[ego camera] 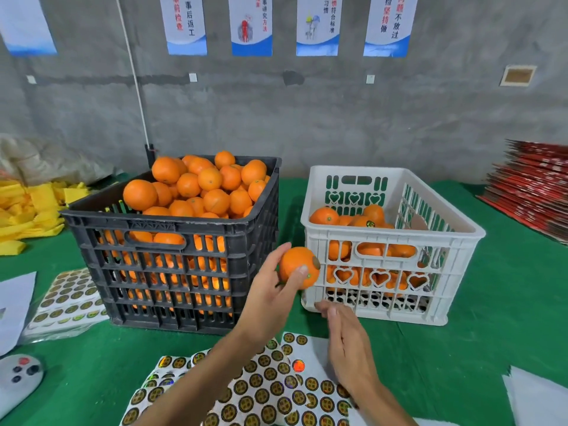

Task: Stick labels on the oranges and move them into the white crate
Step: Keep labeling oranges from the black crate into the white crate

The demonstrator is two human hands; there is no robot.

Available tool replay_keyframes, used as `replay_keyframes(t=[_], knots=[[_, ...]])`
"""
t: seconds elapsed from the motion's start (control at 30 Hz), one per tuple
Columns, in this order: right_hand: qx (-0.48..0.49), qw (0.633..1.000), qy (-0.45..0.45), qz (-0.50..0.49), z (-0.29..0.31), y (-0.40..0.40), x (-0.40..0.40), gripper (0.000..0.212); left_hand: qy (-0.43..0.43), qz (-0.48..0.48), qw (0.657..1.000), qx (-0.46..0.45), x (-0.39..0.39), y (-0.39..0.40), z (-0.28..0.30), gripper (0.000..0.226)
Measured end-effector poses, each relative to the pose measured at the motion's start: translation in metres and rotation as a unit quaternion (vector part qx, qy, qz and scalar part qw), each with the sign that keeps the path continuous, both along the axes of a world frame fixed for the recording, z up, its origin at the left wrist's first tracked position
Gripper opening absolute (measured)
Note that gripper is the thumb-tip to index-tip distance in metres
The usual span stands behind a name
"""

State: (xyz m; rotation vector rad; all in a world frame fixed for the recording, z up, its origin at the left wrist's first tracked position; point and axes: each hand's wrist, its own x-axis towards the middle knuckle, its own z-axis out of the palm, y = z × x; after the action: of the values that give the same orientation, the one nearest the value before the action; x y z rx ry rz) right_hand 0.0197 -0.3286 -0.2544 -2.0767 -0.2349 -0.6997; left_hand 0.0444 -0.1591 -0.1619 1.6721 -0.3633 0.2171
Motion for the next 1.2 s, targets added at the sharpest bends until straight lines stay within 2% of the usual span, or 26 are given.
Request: replay_keyframes(t=[0.17, 0.3, 0.4, 0.47, 0.57, 0.63, 0.73, 0.8, 0.87, 0.93, 1.03, 1.1, 1.2], knots=[[-0.077, 0.997, -0.02, -0.019, -0.001, 0.002, 0.014, 0.049, -0.091, 0.005, 0.996, 0.0, 0.033, -0.033, 0.069, 0.064], [-0.159, 0.987, 0.028, -0.008, 0.002, 0.006, 0.018, 0.063, -0.154, 0.04, 0.983, 0.091, 0.064, -0.067, 0.102, 0.072], [-0.171, 0.984, 0.051, -0.002, 0.002, 0.006, 0.017, 0.076, -0.142, 0.05, 0.973, 0.176, 0.081, -0.082, 0.106, 0.076], [-0.165, 0.984, 0.067, -0.004, 0.0, 0.005, 0.017, 0.083, -0.128, 0.057, 0.962, 0.232, 0.085, -0.085, 0.102, 0.071], [-0.146, 0.985, 0.089, -0.004, -0.005, 0.003, 0.021, 0.082, -0.167, 0.06, 0.96, 0.216, 0.07, -0.079, 0.092, 0.049], [-0.132, 0.986, 0.102, -0.002, -0.007, 0.002, 0.024, 0.07, -0.24, 0.047, 0.95, 0.195, 0.05, -0.067, 0.078, 0.031], [-0.043, 0.99, 0.134, 0.016, -0.003, -0.001, 0.028, 0.061, -0.308, 0.041, 0.926, 0.215, 0.016, -0.048, 0.036, 0.013], [0.018, 0.99, 0.137, 0.03, 0.0, -0.004, 0.028, 0.066, -0.274, 0.035, 0.926, 0.257, -0.006, -0.038, 0.002, 0.008], [0.072, 0.985, 0.15, 0.04, 0.0, -0.007, 0.026, 0.073, -0.197, 0.01, 0.932, 0.305, -0.024, -0.032, -0.027, 0.004], [0.136, 0.972, 0.184, 0.046, -0.001, -0.009, 0.024, 0.079, -0.147, -0.013, 0.92, 0.362, -0.039, -0.029, -0.048, 0.012], [0.217, 0.953, 0.209, 0.038, 0.001, -0.008, 0.027, 0.076, -0.146, -0.061, 0.877, 0.453, -0.062, -0.028, -0.067, 0.03], [0.221, 0.95, 0.218, 0.032, 0.003, -0.008, 0.03, 0.074, -0.156, -0.076, 0.86, 0.481, -0.073, -0.029, -0.076, 0.036], [0.205, 0.95, 0.234, 0.03, 0.007, -0.009, 0.03, 0.074, -0.162, -0.074, 0.854, 0.488, -0.081, -0.03, -0.08, 0.041]])
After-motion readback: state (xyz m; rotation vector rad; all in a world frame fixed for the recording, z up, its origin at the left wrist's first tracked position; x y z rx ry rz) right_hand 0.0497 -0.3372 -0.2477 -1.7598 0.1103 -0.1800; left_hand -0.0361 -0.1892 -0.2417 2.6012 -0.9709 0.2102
